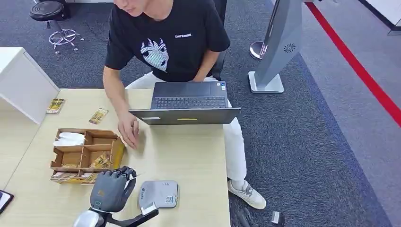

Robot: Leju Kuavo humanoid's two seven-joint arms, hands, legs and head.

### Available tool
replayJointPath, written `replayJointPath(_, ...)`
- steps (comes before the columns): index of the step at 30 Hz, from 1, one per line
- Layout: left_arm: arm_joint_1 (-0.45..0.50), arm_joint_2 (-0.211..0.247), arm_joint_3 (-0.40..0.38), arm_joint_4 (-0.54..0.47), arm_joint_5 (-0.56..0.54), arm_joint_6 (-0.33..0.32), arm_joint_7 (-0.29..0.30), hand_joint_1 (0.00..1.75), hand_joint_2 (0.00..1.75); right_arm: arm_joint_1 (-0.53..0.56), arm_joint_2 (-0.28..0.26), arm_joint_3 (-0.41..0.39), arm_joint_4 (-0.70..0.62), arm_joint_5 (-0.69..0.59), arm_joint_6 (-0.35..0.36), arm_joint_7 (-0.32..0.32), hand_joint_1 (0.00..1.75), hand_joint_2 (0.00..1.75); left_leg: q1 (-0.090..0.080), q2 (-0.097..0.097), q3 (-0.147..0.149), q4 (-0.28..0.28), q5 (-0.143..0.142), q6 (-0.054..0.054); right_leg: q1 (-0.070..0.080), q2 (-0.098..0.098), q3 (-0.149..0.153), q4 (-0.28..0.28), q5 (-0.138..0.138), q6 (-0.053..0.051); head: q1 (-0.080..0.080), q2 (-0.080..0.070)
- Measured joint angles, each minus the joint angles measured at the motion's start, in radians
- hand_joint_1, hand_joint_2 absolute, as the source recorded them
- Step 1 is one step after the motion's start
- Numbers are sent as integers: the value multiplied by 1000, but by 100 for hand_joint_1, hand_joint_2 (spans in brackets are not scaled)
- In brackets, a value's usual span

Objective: Pass the card to the sensor for recognition and then transmit it.

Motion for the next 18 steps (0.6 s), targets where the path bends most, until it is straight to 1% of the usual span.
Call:
replayJointPath(6, 5, 8, -52, -47, 15, -6, -8, 175, 175, 0, 0, 8, 1, -14, 0, 0, 0, 175, 0, 0, 0, 0, 0, 0, 0, 0, 0, 0, 0, 0, 0, 0)
replayJointPath(9, 5, 18, -85, -66, 27, -29, 0, 175, 175, 0, 0, 15, 1, -18, 0, 0, 0, 175, 0, 0, 0, 0, 0, 0, 0, 0, 0, 0, 0, 0, 0, 0)
replayJointPath(11, 7, 27, -105, -68, 41, -39, 3, 175, 175, 0, 0, 19, 1, -19, 0, 0, 0, 175, 0, 0, 0, 0, 0, 0, 0, 0, 0, 0, 0, 0, 0, 0)
replayJointPath(18, 11, 44, -148, -65, 61, -38, 10, 175, 175, 1, -2, 33, 1, -18, 2, 6, 0, 175, 0, 0, 0, 0, 0, 0, 0, 0, 0, 0, 0, 0, 0, 0)
